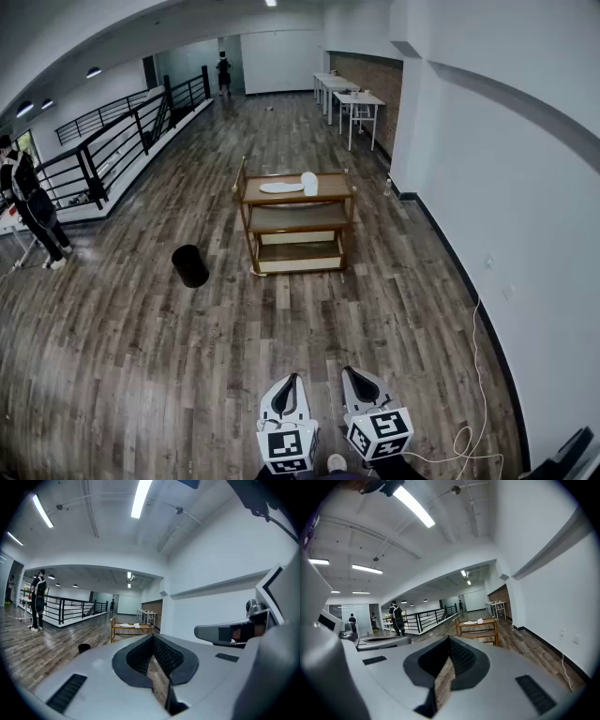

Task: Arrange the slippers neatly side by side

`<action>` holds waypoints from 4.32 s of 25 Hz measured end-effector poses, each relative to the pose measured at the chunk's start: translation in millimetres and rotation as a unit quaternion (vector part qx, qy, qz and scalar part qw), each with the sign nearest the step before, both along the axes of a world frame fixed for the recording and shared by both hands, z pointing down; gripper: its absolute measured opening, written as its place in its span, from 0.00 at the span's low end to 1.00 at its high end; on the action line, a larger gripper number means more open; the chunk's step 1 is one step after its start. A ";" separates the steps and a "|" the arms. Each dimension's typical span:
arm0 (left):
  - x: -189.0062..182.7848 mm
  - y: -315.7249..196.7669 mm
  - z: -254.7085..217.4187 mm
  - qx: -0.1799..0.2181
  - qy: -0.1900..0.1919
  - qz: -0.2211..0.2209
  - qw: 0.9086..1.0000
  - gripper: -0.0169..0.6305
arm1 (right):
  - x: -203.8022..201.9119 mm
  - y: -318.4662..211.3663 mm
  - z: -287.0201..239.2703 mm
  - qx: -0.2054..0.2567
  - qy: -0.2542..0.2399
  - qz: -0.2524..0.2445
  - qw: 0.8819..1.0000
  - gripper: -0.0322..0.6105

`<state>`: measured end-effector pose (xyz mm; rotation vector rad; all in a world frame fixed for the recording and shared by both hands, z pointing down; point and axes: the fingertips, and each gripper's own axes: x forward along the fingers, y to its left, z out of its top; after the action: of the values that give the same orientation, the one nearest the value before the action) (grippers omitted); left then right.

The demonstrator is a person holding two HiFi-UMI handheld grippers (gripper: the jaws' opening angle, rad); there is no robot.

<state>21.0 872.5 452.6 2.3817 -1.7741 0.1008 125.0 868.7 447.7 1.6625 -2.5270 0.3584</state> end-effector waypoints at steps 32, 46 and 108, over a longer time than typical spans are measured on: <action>-55.3 5.5 10.7 -0.006 0.020 -0.025 0.999 0.03 | -40.2 -7.1 -12.9 0.025 -0.007 -0.033 0.999 0.05; -86.2 -32.7 32.8 -0.021 0.030 -0.034 0.999 0.03 | -47.5 -48.6 5.7 0.032 0.081 0.029 0.996 0.05; -78.7 -560.7 30.8 -0.022 0.016 -0.015 1.000 0.03 | -65.6 -566.7 16.1 0.013 0.076 0.010 0.997 0.05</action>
<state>-57.7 311.9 483.5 2.3133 -1.7733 0.0946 59.3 302.0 463.8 1.6571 -2.4162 0.1940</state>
